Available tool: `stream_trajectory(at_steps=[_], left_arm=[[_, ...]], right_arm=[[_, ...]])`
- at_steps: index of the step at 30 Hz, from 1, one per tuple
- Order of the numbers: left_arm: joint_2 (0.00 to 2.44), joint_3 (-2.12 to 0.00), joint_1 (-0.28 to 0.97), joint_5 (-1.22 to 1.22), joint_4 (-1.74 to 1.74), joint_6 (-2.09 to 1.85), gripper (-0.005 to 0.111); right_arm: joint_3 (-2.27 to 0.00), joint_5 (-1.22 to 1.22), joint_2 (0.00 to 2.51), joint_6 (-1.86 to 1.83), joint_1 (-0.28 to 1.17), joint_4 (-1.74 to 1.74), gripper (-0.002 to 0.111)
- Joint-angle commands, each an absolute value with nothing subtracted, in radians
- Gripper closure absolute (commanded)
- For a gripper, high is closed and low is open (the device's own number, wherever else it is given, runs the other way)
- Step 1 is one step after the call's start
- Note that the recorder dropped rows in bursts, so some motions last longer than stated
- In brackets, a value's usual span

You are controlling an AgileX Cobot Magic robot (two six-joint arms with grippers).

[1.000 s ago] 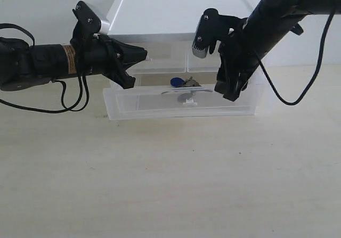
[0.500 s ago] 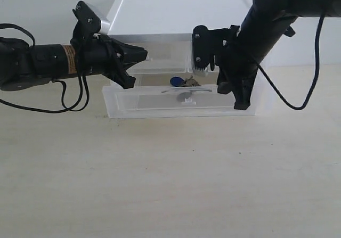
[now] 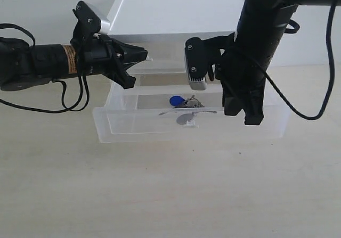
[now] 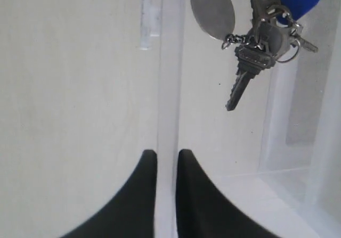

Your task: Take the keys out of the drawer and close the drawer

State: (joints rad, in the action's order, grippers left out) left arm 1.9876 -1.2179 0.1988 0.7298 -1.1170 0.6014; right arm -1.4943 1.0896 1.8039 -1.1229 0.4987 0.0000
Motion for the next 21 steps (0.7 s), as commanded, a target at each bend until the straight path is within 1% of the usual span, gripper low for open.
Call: stream_trajectory(at_steps=[1,4,5,7,11,12,13,16,21], left_arm=[[1.995,-1.223,0.198,0.71,-1.118,0.614,0.102],[1.995,-1.223,0.198,0.71,-1.118,0.614,0.102],[1.995,-1.223,0.198,0.71,-1.118,0.614,0.102],[1.995,-1.223,0.198,0.71,-1.118,0.614,0.102],[1.995,-1.223,0.198,0.71,-1.118,0.614,0.102],[1.995,-1.223,0.198,0.71,-1.118,0.614,0.102],[1.995,-1.223,0.198,0.71,-1.118,0.614,0.102],[1.995,-1.223,0.198,0.715,-1.118,0.614,0.102],[1.995,-1.223,0.198,0.728,-1.118,0.627,0.102]], right_arm=[[-1.489,1.078,1.777,-1.071,0.497,-0.019,0.108],[-1.489,1.058,1.777,-1.06,0.497,0.096,0.107],[-1.489,1.058,1.777,-1.06,0.497,0.1,0.105],[-1.489,1.062,1.777,-1.053,0.497,0.1,0.095],[-1.489,1.091,1.777,-1.021,0.497,0.094,0.071],[-1.489,1.101,1.777,-1.009,0.497,0.089,0.067],[-1.489,1.103,1.777,-1.007,0.497,0.083,0.065],[-1.489,1.042,1.763,-0.964,0.497,0.08,0.065],[-1.489,0.733,1.718,-0.703,0.498,0.097,0.065]])
